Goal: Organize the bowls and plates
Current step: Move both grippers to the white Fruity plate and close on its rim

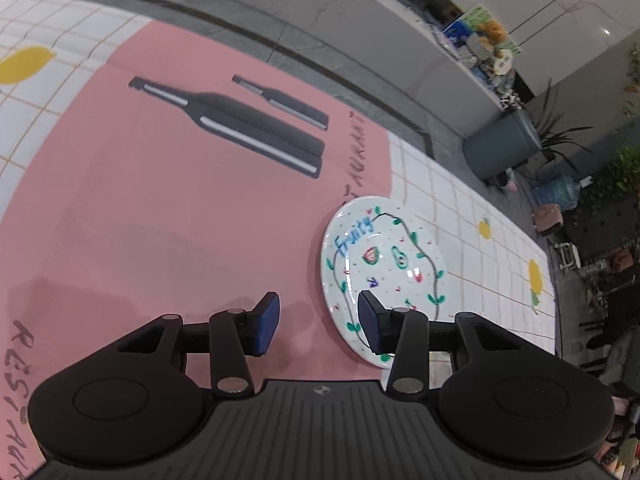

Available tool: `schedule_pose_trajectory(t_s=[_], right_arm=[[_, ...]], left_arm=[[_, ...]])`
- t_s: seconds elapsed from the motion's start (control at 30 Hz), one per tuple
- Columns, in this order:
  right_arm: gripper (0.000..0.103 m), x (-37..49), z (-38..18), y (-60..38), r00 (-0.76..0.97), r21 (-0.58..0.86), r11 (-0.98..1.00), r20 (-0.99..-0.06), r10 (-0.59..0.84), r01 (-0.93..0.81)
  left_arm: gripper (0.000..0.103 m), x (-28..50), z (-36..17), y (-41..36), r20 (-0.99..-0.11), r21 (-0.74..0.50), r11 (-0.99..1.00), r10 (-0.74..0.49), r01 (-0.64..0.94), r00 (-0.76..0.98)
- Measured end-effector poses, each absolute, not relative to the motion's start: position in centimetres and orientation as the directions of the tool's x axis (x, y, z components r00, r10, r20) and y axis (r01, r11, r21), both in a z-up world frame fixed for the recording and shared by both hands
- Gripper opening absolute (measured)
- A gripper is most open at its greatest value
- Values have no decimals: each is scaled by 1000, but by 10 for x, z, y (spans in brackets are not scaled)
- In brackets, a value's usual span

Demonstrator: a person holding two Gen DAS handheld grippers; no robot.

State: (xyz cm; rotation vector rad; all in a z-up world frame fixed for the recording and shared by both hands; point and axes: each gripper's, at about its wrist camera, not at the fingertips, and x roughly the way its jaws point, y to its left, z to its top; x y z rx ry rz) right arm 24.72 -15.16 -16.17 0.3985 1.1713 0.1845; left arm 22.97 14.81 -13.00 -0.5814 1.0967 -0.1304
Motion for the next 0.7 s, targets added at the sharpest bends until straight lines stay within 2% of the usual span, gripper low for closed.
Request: schedule_pose_trajectory(t_s=[0.13,0.2,0.27,0.4,0.63,0.7], right_arm=[[50,251,-163,-151,400,411,909,-846,352,68],[44,253,-164,-148,404,413,908,-843,356,62],[32,254,-166,-145,399,427,903,-838,373,52],[26,255,-168,-140,386,449,893,-830,402,35],[23,259,-172,-145,380,501,863,-812,443,64],[23,261,-173,-148,386,512,855,-807,446,82]], left_arm=[[50,235,-137,147,-809,-505,839,-377,-204,451],[50,237,-140,145,-810,-509,834,-381,-213,445],[50,239,-143,144,-811,-513,831,-386,-217,440],[50,242,-146,143,-811,-518,827,-394,-217,433],[44,248,-146,138,-814,-509,834,-385,-214,435],[38,250,-147,137,-814,-507,834,-382,-217,437]])
